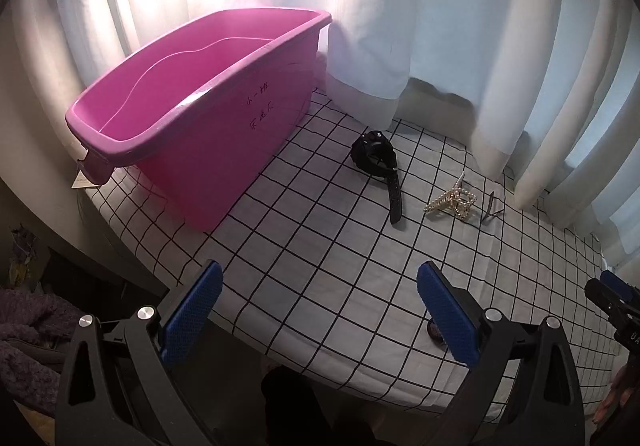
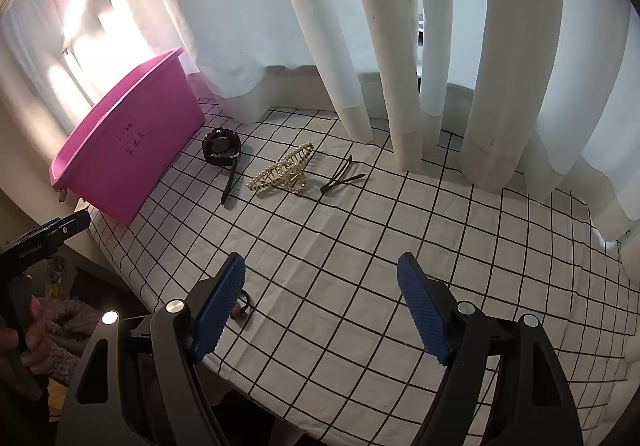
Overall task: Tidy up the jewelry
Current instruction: 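Withdraw both open tools from the tub back over the table, then grasp the black watch with the left tool while the right tool grasps the brown hair pins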
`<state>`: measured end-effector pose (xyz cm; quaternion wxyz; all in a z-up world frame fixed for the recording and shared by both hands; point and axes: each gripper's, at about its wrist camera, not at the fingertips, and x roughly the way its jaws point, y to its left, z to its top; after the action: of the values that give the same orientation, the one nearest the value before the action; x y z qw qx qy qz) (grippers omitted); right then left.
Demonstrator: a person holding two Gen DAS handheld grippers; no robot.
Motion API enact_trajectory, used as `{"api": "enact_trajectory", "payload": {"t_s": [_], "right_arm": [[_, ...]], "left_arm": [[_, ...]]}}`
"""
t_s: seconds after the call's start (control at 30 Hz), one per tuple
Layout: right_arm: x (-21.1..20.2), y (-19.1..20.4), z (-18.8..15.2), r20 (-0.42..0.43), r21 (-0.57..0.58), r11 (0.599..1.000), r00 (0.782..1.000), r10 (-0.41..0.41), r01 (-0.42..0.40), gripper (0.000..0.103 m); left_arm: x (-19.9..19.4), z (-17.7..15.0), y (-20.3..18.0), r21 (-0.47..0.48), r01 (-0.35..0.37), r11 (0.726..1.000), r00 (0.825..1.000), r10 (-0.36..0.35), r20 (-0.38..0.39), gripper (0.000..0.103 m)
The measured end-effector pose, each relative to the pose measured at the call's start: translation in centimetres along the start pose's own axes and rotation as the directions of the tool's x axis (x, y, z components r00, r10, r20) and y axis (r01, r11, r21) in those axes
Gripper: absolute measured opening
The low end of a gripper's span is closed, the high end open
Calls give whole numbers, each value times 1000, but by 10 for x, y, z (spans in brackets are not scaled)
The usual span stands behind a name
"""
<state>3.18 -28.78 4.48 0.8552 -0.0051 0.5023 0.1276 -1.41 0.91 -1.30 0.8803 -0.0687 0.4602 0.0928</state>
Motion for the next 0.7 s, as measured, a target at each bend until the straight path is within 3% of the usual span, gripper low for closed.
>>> {"api": "enact_trajectory", "payload": {"t_s": [0.33, 0.7], "right_arm": [[22, -19, 0, 17, 72, 997, 999, 28, -30, 75], [75, -2, 36, 19, 3, 1000, 1000, 0, 0, 75]], "left_arm": [[19, 7, -23, 26, -44, 999, 999, 43, 19, 96], [85, 40, -27, 30, -31, 999, 999, 32, -30, 96]]}}
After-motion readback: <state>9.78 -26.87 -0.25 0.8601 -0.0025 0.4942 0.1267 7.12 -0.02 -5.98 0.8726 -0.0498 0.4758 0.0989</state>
